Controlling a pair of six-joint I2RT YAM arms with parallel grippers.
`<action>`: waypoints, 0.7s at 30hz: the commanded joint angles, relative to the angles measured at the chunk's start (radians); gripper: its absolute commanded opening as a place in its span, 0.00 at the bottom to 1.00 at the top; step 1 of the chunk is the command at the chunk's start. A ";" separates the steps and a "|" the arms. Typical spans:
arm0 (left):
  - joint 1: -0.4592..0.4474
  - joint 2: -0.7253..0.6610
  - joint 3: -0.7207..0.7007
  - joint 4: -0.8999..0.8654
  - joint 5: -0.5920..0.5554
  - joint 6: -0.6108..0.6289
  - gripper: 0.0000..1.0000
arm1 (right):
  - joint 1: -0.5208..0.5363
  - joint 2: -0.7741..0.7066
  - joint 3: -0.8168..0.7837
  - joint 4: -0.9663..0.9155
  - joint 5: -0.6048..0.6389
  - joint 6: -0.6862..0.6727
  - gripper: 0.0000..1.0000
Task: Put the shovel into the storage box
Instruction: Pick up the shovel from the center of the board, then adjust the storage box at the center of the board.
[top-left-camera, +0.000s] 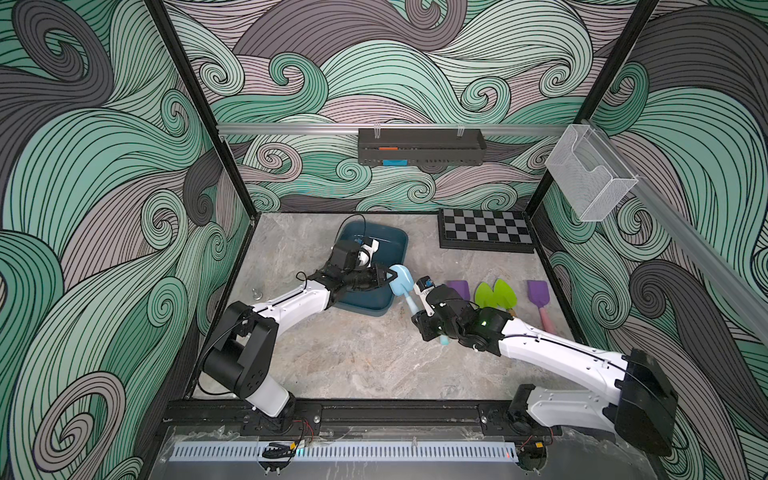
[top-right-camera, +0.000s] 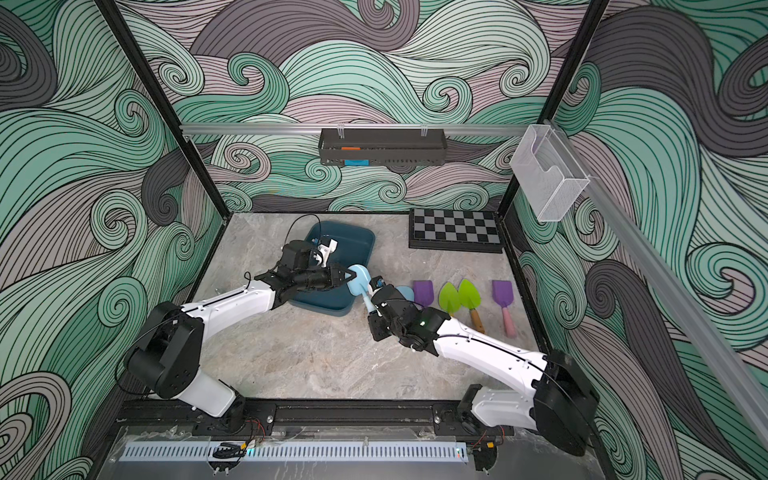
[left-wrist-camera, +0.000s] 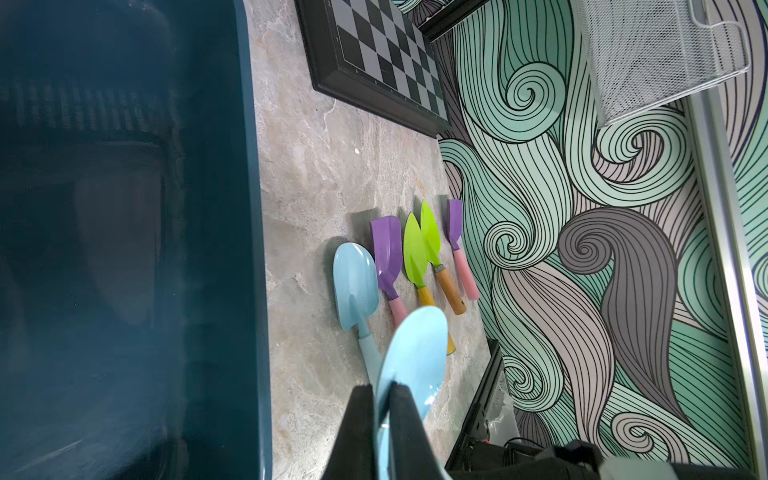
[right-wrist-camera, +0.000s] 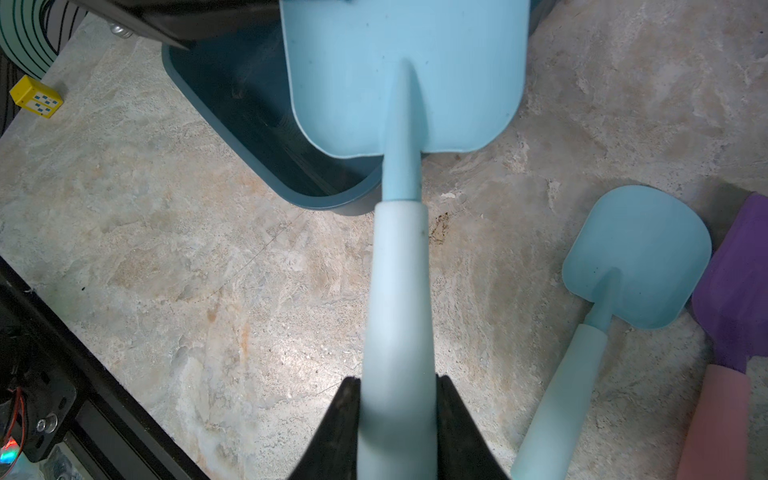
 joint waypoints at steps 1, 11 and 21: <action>0.001 0.012 0.051 -0.031 0.026 0.054 0.00 | 0.008 -0.010 0.027 0.079 0.000 -0.025 0.48; 0.153 0.147 0.485 -0.546 0.097 0.393 0.00 | -0.004 -0.111 -0.040 0.027 0.074 -0.018 0.63; 0.252 0.563 1.065 -1.112 0.046 0.735 0.00 | -0.079 -0.210 -0.186 -0.044 0.029 0.041 0.63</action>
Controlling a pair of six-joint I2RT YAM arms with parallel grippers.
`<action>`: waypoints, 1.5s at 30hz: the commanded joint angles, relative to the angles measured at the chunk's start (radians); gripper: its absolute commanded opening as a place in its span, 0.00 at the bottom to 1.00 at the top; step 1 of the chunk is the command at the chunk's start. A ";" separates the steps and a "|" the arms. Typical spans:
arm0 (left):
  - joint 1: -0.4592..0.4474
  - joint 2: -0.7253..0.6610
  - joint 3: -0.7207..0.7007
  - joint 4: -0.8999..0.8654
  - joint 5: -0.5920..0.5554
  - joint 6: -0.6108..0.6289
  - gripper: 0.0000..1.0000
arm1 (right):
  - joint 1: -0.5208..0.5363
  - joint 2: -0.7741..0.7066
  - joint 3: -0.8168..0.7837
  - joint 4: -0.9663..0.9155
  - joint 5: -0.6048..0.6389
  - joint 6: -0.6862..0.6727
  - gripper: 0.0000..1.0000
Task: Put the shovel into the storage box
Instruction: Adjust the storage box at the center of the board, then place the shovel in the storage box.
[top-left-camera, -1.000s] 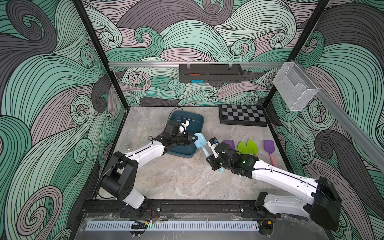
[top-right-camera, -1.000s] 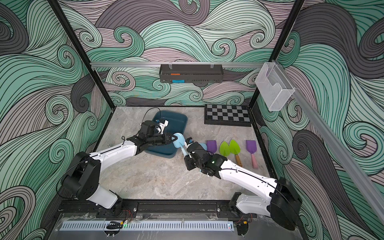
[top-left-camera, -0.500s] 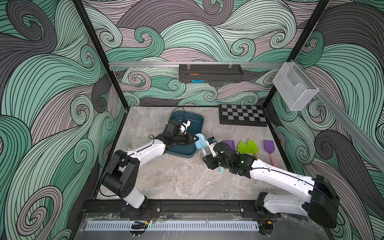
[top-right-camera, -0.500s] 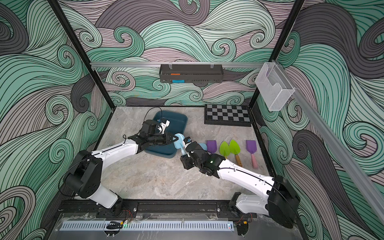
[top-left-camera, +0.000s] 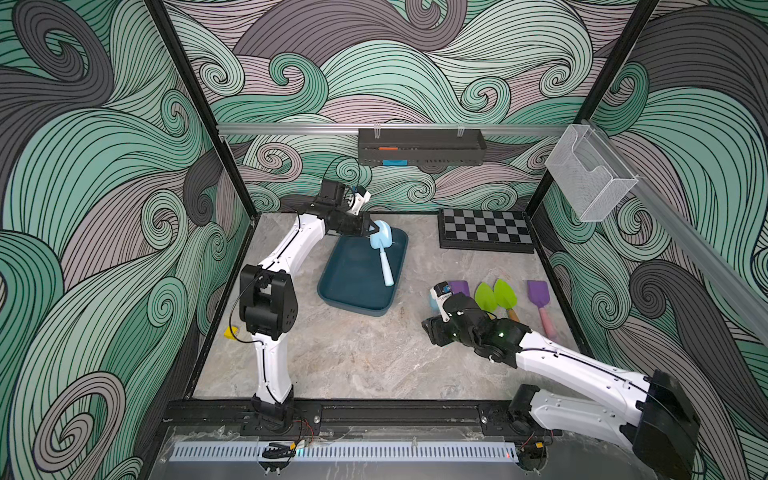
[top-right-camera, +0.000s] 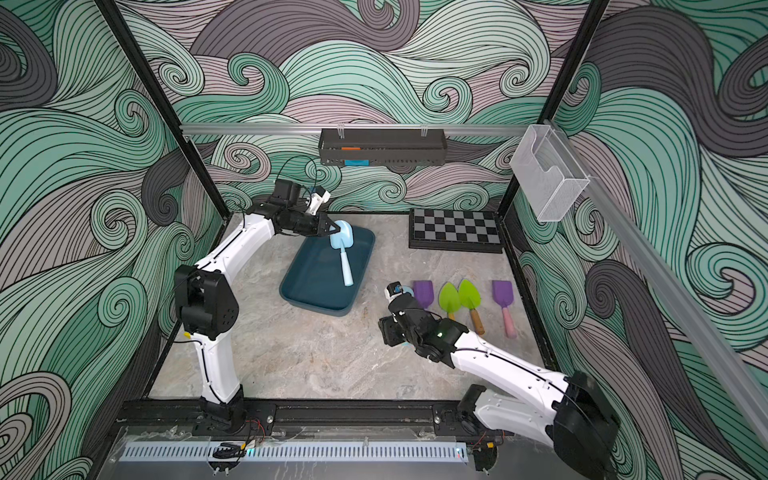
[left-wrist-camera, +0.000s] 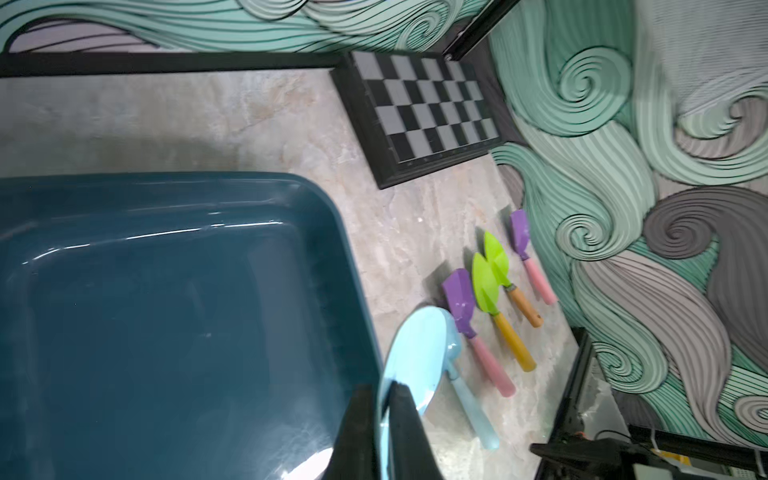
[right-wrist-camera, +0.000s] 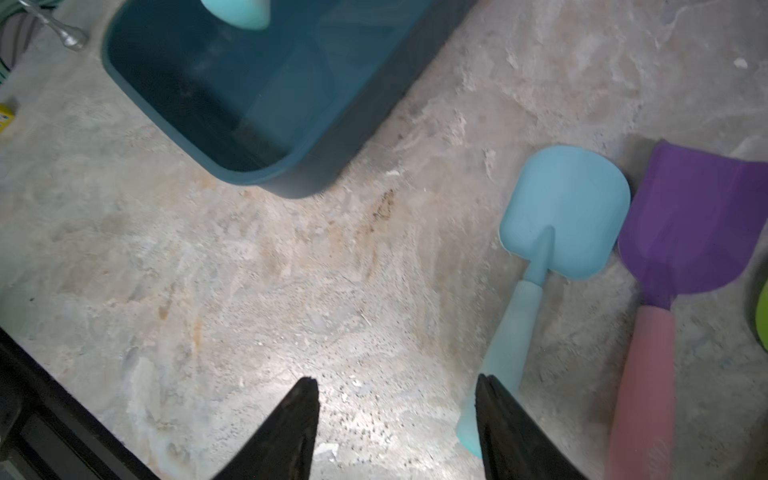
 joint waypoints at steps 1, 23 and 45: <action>0.012 0.093 0.085 -0.243 -0.040 0.135 0.00 | -0.015 -0.051 -0.026 -0.026 -0.010 0.031 0.63; -0.073 0.334 0.068 0.001 0.142 -0.038 0.00 | -0.035 -0.077 -0.069 -0.062 -0.019 0.074 0.62; -0.074 0.306 0.033 0.027 -0.016 -0.104 0.33 | -0.052 -0.013 -0.118 -0.061 0.005 0.135 0.63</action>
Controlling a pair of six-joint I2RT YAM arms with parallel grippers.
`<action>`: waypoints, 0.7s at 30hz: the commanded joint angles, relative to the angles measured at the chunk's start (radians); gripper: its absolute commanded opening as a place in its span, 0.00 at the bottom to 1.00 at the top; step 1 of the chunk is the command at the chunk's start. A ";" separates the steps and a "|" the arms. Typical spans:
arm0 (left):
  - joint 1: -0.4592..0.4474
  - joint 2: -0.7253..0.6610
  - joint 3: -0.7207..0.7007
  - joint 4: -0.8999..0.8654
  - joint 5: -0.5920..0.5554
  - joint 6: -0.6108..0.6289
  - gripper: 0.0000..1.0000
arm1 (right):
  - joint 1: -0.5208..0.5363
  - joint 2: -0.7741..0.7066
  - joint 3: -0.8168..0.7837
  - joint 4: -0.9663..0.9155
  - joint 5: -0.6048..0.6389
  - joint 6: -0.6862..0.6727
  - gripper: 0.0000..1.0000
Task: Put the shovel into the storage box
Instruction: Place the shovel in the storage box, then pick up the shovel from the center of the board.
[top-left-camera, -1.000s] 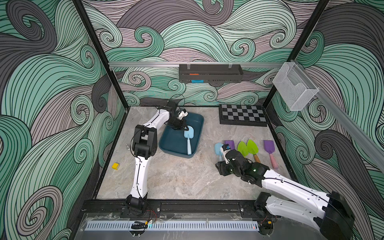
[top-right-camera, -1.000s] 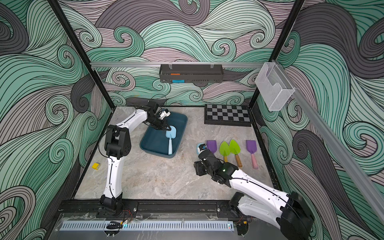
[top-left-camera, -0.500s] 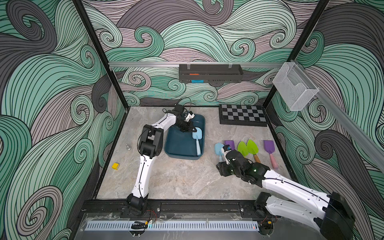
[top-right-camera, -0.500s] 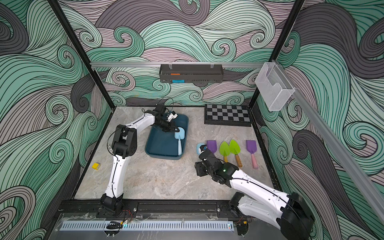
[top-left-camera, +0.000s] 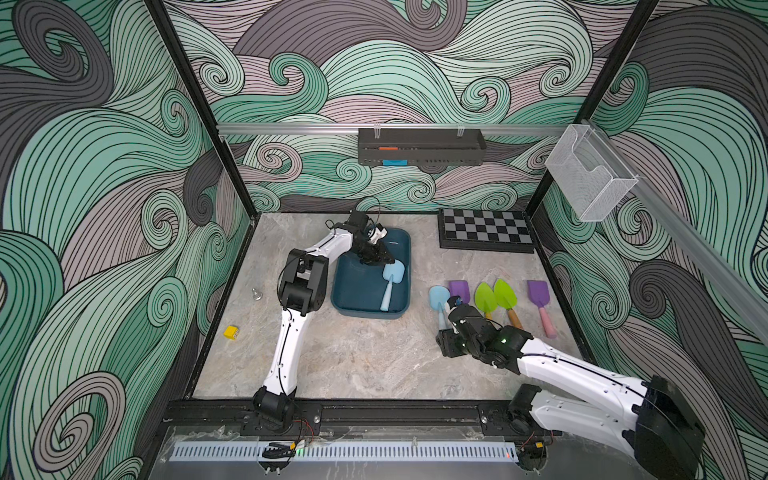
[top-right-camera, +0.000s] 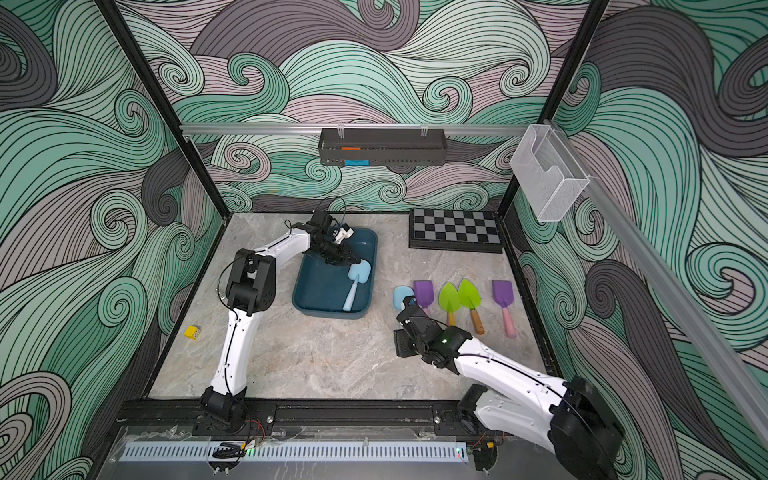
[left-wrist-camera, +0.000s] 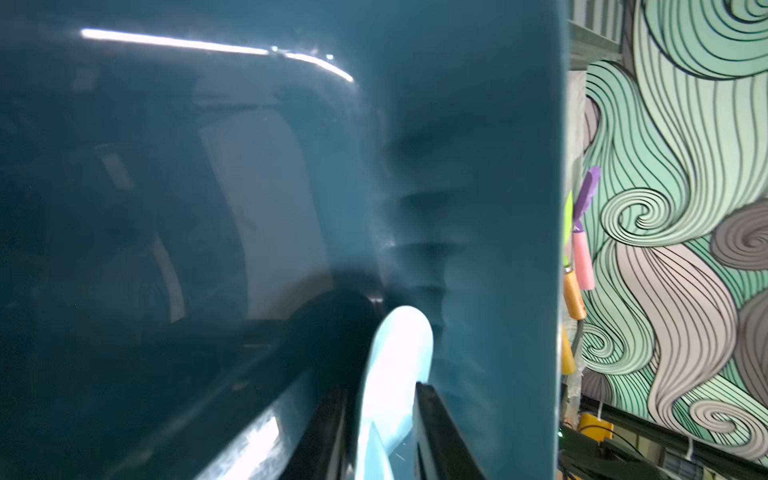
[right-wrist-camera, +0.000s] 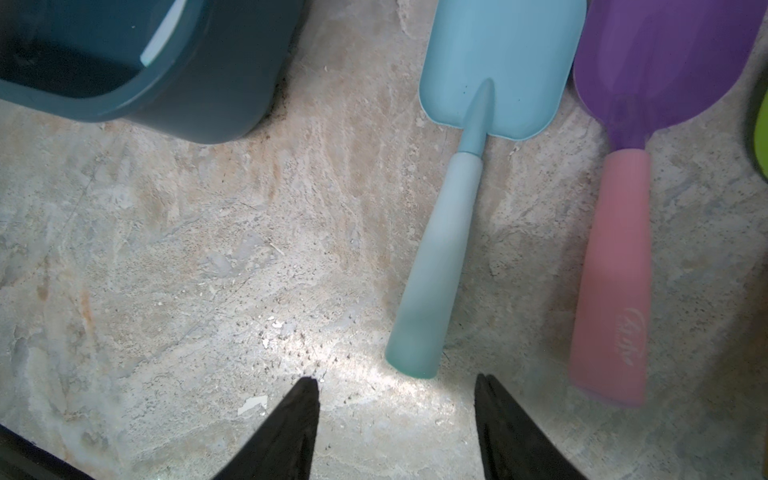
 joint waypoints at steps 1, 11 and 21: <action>0.002 -0.082 -0.013 -0.066 -0.130 0.032 0.35 | -0.011 0.012 -0.015 0.020 0.009 0.015 0.63; 0.001 -0.245 -0.095 -0.116 -0.387 0.075 0.41 | -0.042 0.155 -0.014 0.145 -0.011 0.024 0.63; -0.001 -0.417 -0.305 0.038 -0.299 0.004 0.42 | -0.090 0.281 0.012 0.218 -0.035 0.002 0.44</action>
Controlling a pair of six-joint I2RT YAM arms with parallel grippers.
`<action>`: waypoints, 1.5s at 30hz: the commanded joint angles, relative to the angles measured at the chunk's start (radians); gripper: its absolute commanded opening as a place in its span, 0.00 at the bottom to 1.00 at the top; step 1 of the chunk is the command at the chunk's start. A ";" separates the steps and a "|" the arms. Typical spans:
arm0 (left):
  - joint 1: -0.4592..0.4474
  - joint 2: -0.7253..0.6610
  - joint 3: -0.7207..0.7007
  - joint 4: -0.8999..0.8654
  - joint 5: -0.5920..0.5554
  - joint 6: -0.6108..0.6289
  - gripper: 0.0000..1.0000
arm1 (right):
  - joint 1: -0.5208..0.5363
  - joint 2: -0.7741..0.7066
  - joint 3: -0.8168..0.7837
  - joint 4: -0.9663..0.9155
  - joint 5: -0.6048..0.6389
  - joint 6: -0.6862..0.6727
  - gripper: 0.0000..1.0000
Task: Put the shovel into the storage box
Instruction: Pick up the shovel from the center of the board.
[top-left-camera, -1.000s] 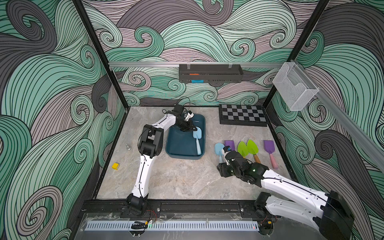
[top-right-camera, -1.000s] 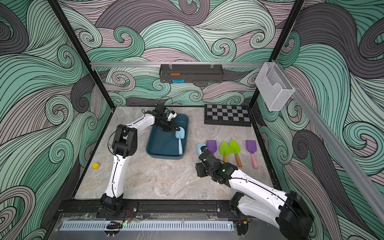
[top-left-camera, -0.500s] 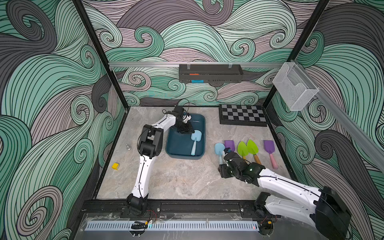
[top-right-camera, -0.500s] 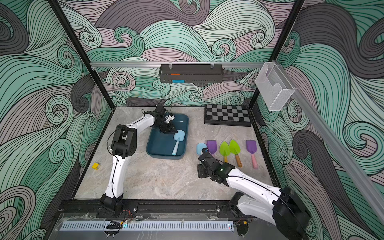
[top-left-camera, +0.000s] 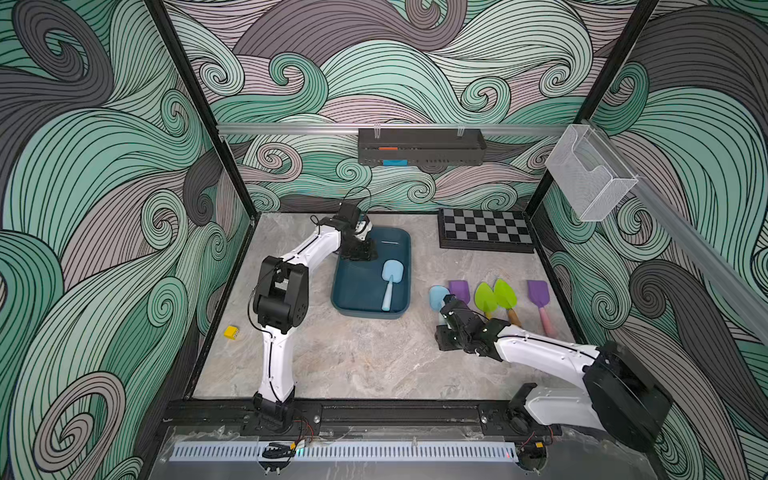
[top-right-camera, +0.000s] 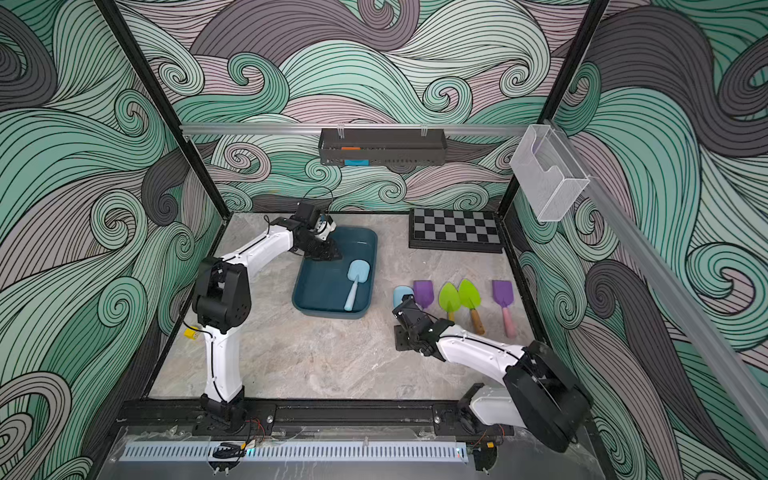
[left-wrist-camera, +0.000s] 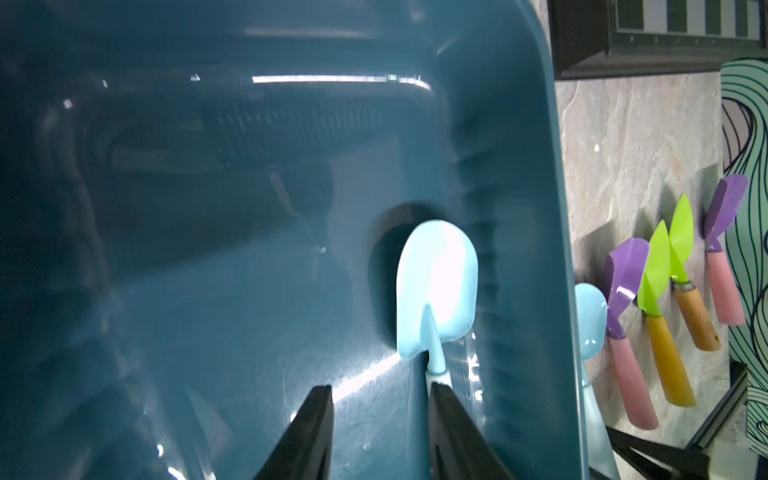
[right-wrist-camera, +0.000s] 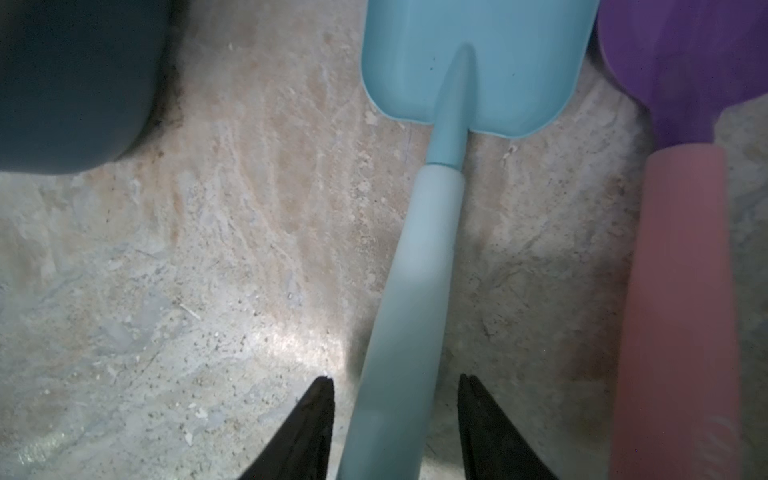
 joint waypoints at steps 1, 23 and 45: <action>-0.003 -0.080 -0.053 0.085 0.063 -0.037 0.42 | -0.012 0.021 0.022 0.033 -0.016 -0.003 0.40; -0.132 -0.276 -0.370 0.516 0.360 -0.288 0.57 | -0.013 -0.183 0.180 -0.143 -0.013 -0.103 0.00; -0.221 -0.200 -0.299 0.554 0.348 -0.326 0.00 | 0.047 -0.140 0.288 -0.120 -0.052 -0.125 0.00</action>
